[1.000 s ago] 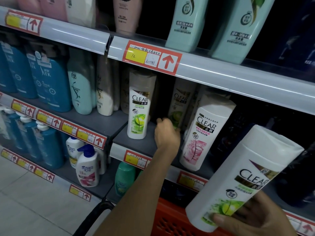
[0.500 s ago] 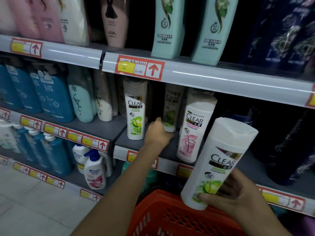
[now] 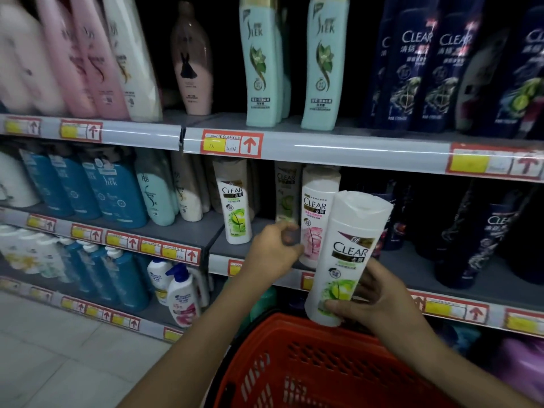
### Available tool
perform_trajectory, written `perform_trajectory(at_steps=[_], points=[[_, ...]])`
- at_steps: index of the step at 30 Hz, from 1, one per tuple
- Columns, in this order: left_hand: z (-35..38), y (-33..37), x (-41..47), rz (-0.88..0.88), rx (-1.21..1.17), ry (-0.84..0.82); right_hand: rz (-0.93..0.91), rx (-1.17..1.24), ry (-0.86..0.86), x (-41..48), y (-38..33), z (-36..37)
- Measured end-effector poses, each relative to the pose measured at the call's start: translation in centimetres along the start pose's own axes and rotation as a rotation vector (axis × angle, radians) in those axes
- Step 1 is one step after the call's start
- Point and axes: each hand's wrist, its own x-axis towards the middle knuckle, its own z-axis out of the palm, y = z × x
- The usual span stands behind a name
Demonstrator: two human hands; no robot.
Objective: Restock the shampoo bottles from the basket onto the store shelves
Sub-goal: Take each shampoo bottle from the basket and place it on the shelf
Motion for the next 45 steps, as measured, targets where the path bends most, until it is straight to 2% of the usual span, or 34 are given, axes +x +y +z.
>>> perform_trajectory(at_steps=[3, 5, 8, 14, 20, 24, 28, 32, 39, 45], points=[[-2.0, -1.1, -2.5, -0.074, -0.012, 0.061, -0.037, -0.002, 0.012, 0.4, -0.2, 1.4], [-3.5, -1.9, -3.7, -0.079, -0.143, 0.031, -0.068, -0.009, 0.036, 1.1, -0.2, 3.0], [-4.6, -2.5, -5.0, -0.046, -0.288, 0.034, -0.102, 0.012, 0.098, 3.0, -0.1, 6.0], [-5.0, -3.7, -5.0, 0.065, -0.288, 0.065, -0.172, 0.040, 0.211, 7.7, 0.5, 11.2], [-4.3, -3.3, -2.4, 0.070, -0.250, 0.184, -0.101, 0.016, 0.312, 11.4, 1.1, 14.0], [-3.4, -3.9, -0.3, 0.005, -0.233, 0.171, -0.020, -0.105, 0.371, 13.0, 1.4, 14.8], [-2.9, -4.1, 0.9, -0.042, -0.140, 0.166, 0.004, -0.202, 0.369, 13.6, 1.6, 15.2], [-2.6, -4.3, 1.9, -0.076, -0.142, 0.180, 0.013, -0.252, 0.381, 14.5, 1.9, 15.5], [-1.7, -5.7, 2.8, -0.197, -0.452, 0.189, 0.090, -0.265, 0.482, 14.1, 2.1, 16.0], [-2.4, -6.7, 2.9, -0.253, -0.570, 0.098, 0.120, -0.235, 0.417, 11.8, 1.8, 16.9]])
